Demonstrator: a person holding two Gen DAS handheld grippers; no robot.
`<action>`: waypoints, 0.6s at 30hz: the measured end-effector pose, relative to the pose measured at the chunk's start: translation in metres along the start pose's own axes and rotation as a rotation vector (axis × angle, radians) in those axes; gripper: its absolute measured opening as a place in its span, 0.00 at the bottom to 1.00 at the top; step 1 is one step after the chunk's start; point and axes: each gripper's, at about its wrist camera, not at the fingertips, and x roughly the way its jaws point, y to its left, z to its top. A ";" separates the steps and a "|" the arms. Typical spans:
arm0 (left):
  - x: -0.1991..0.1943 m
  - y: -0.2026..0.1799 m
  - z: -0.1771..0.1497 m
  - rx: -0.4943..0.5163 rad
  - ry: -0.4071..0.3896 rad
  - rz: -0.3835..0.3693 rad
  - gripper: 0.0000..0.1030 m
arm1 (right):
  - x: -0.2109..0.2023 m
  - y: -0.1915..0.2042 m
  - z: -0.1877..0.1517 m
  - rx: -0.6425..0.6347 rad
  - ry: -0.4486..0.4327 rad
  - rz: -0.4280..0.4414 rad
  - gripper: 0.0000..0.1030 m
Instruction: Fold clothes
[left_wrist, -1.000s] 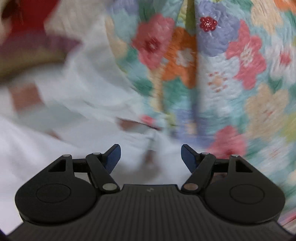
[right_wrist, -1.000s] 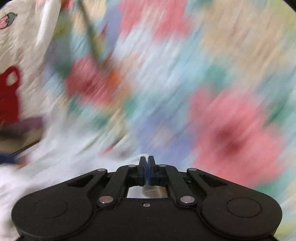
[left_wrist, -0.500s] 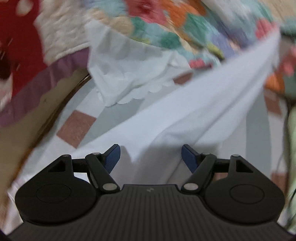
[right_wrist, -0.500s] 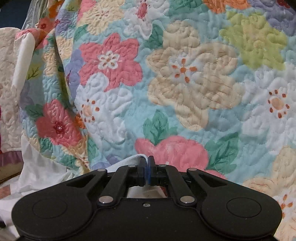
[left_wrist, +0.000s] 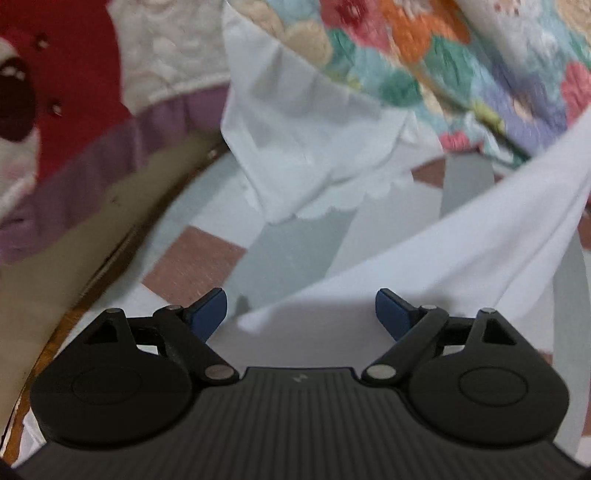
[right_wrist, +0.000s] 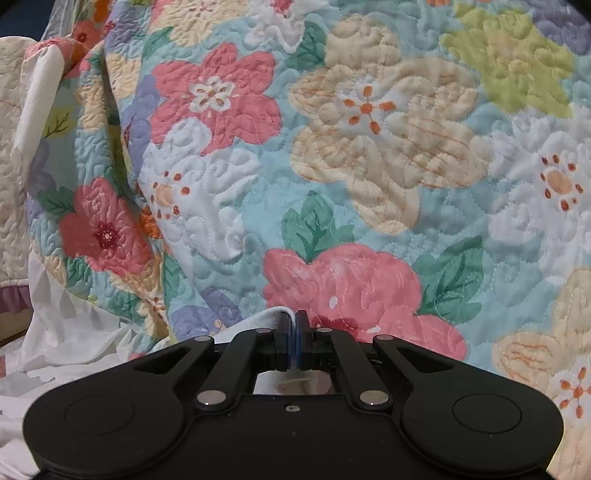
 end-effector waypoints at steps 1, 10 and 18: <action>0.003 0.000 -0.001 0.008 0.015 -0.029 0.87 | -0.001 0.000 0.000 0.001 -0.008 0.004 0.03; 0.004 -0.022 -0.011 -0.057 -0.012 -0.005 0.04 | -0.002 0.005 -0.001 0.006 -0.032 0.015 0.03; -0.022 -0.017 0.013 -0.171 -0.208 0.244 0.01 | 0.006 0.003 -0.009 0.041 0.002 0.019 0.04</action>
